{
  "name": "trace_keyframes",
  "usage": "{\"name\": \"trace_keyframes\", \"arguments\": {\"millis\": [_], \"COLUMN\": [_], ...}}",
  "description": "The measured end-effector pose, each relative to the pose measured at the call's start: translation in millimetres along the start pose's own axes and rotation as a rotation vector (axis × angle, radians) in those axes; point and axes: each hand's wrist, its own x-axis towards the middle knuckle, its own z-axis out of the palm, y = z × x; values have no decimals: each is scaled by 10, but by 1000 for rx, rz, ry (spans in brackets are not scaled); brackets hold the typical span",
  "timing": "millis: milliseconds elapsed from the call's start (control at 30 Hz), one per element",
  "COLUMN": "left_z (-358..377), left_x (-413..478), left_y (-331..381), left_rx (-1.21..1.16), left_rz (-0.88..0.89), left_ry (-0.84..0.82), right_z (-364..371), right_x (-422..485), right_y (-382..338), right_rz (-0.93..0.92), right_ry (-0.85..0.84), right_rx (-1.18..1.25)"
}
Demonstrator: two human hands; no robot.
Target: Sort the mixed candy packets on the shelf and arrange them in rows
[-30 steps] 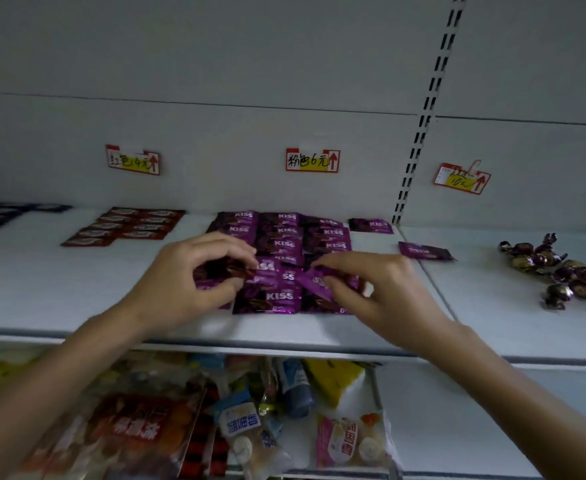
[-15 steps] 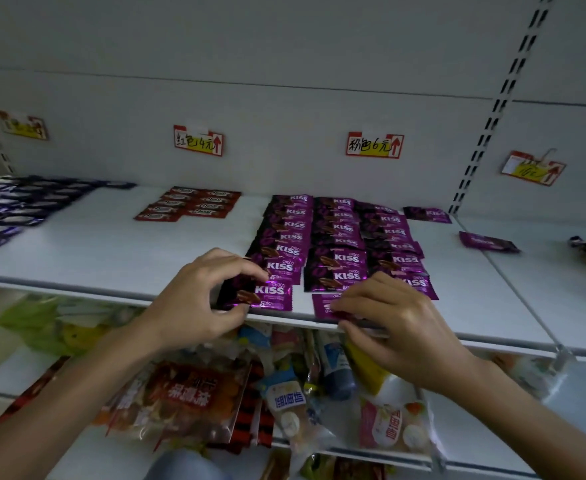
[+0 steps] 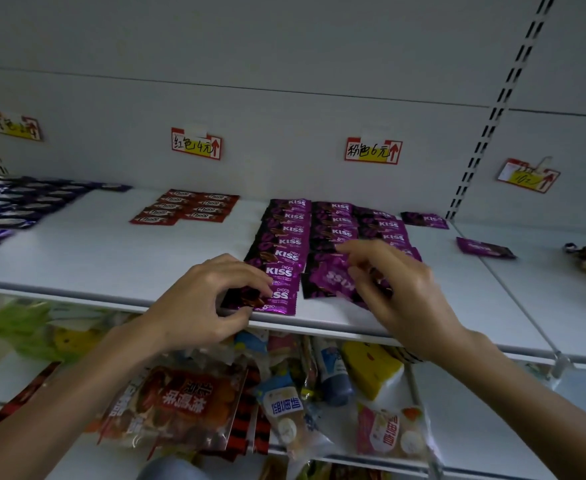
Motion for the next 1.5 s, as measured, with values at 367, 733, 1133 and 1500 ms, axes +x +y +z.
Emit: {"name": "trace_keyframes", "arguments": {"millis": [367, 733, 1133, 1500], "left_z": [44, 193, 222, 267], "left_x": [37, 103, 147, 205], "left_y": [23, 135, 191, 222], "left_rx": [33, 127, 114, 119], "left_rz": [41, 98, 102, 140], "left_ry": [20, 8, 42, 38], "right_z": [-22, 45, 58, 34], "right_x": [-114, -317, -377, -353], "right_y": [35, -23, -57, -29], "right_rz": [294, -50, -40, 62], "right_ry": [43, 14, -57, -110], "right_rx": [153, -271, -307, -202]}}
